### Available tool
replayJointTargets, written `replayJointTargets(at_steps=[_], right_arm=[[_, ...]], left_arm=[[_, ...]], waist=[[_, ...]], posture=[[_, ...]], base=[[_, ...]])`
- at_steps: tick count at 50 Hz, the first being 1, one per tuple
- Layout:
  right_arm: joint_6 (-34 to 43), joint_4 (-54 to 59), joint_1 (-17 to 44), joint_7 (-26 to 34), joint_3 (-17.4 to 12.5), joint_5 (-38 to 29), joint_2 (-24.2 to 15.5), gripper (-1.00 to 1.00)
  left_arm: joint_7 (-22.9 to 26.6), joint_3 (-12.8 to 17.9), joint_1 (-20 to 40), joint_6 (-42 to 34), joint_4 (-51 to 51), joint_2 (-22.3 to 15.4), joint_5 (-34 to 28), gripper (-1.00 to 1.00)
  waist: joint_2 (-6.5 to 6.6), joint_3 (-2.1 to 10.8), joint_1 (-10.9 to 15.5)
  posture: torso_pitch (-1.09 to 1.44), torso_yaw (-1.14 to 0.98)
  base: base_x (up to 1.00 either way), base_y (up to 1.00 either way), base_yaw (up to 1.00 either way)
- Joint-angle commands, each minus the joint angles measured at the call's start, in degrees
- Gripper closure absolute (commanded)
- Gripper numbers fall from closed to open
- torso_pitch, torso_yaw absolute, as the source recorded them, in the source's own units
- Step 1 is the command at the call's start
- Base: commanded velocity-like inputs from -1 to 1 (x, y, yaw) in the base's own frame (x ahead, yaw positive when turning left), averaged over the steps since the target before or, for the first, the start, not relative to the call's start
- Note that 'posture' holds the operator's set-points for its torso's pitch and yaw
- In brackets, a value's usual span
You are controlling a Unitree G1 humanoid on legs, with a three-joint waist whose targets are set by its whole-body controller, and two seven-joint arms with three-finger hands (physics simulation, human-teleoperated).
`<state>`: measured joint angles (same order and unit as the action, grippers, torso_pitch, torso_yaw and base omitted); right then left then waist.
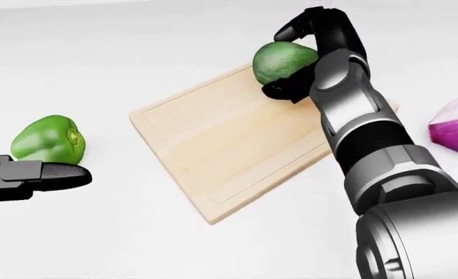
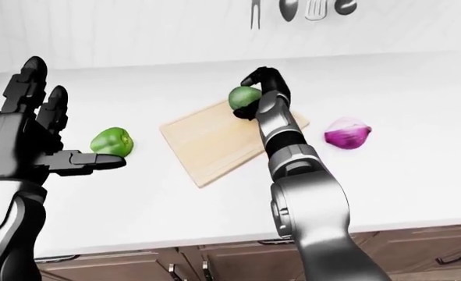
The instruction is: Place the avocado, onion, tomato and bell pepper on the cutting board.
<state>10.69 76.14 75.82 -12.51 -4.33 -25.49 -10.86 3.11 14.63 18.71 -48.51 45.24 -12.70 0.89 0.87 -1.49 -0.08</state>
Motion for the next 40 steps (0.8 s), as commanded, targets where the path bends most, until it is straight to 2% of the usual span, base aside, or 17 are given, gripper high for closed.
replayJointTargets(at_steps=[1,6,12,13,21,26,29,34,36,37,40], right_arm=[[-1.1,-1.8,2.1,0.2,0.0,-0.1,-0.3,0.36],[-1.6,-1.8,2.1,0.3,0.0,-0.1,-0.3,0.29],[-1.8,-1.8,2.1,0.8,0.0,-0.2,-0.4,0.11],[-1.8,-1.9,2.1,0.8,0.0,-0.2,-0.3,0.02],[-2.0,-1.9,2.1,1.2,0.0,-0.1,-0.3,-0.14],[-2.1,-1.9,2.0,1.4,0.0,-0.2,-0.3,-0.44],[-2.1,-1.9,2.0,1.8,0.2,-0.3,-0.3,-0.5],[-2.1,-1.8,2.1,2.2,0.2,-0.5,-0.3,-0.78],[-2.2,-1.8,2.1,2.3,0.2,-0.5,-0.3,-0.83],[-2.1,-1.8,2.1,2.3,0.3,-0.6,-0.3,-0.97],[-2.1,-1.9,2.2,2.4,0.2,-0.7,-0.4,-1.0]], left_arm=[[-0.2,0.2,1.1,1.6,1.6,-0.4,-0.1,-1.0],[-0.2,0.2,0.9,2.0,1.3,-0.4,-0.3,-1.0],[-0.2,0.0,0.7,2.6,0.9,-0.1,-0.4,-1.0],[-0.2,-0.1,0.6,2.7,0.8,-0.1,-0.5,-1.0],[-0.3,-0.4,0.1,3.4,0.5,0.2,-0.6,-1.0],[-0.1,0.0,0.0,3.1,0.9,0.2,-0.5,-1.0],[0.0,0.1,0.2,2.8,1.1,0.1,-0.5,-1.0],[-0.2,-0.1,0.7,3.1,0.3,0.0,-0.5,-1.0],[-0.2,-0.2,1.0,3.0,0.1,-0.1,-0.6,-1.0],[-0.2,-0.1,1.2,2.7,0.4,-0.1,-0.4,-1.0],[-0.2,0.0,1.1,2.6,0.5,-0.1,-0.4,-1.0]], waist=[[0.13,1.24,0.1],[0.13,1.26,0.1],[0.12,1.24,0.1],[0.12,1.24,0.1],[0.13,1.22,0.1],[0.14,1.31,0.1],[0.15,1.32,0.1],[0.18,1.43,0.2],[0.2,1.51,0.2],[0.21,1.55,0.2],[0.21,1.65,0.2]], posture=[[0.0,0.0],[0.0,0.0],[0.0,0.0],[0.0,0.0],[0.0,0.0],[0.0,0.0],[0.0,0.0],[0.0,0.0],[0.0,0.0],[0.0,0.0],[0.0,0.0]], base=[[0.0,0.0,0.0],[0.0,0.0,0.0],[0.0,0.0,0.0],[0.0,0.0,0.0],[0.0,0.0,0.0],[0.0,0.0,0.0],[0.0,0.0,0.0],[0.0,0.0,0.0],[0.0,0.0,0.0],[0.0,0.0,0.0],[0.0,0.0,0.0]])
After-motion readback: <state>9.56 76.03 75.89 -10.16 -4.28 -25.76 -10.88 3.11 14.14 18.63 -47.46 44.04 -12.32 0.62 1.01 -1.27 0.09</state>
